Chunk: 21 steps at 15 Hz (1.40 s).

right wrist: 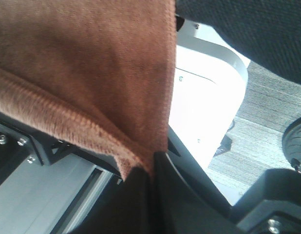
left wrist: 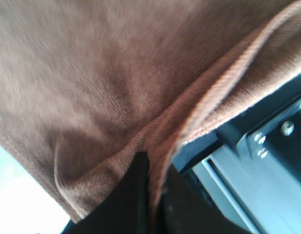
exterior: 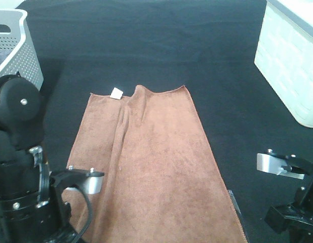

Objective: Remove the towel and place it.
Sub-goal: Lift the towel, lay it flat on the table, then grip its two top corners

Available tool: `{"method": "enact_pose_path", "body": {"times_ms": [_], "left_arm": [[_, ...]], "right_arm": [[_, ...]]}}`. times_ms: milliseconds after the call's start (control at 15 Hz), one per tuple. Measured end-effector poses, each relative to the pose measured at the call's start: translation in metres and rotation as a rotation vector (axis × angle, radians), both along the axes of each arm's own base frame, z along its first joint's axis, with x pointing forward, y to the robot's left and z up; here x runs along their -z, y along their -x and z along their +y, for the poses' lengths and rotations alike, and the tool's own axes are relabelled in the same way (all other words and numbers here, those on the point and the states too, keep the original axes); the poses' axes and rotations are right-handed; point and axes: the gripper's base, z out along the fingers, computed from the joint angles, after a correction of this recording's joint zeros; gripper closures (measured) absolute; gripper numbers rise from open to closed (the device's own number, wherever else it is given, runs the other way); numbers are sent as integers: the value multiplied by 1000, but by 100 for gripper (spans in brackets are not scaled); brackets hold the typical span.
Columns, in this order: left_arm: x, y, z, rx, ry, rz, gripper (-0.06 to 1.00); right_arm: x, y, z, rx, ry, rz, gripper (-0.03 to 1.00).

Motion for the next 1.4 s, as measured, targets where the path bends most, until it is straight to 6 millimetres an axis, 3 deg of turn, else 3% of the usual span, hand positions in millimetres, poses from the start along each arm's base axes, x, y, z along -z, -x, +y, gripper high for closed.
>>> {"method": "enact_pose_path", "body": {"times_ms": [200,400,533,600,733,867,1067,1400], "left_arm": [[4,-5,-5,-11,4,8,93],[5,1,-13,18,10,-9,87],[6,5,-21,25,15,-34,67],[6,6,-23,-2,6,-35,52],[6,8,-25,-34,-13,-25,20],[6,8,-24,-38,-18,-19,10],[-1,10,-24,-11,11,-21,8],[-5,14,-23,50,41,8,8]], "right_arm": [[1,-2,0,2,-12,-16,97],[1,-2,0,11,-15,-16,83],[1,-2,0,13,-14,-17,59],[1,-2,0,18,-11,-15,43],[1,-2,0,18,-11,-15,27],[1,-2,0,18,-11,-15,23],[-4,0,3,30,-39,-1,22],[-43,13,15,57,-275,-103,22]]}}
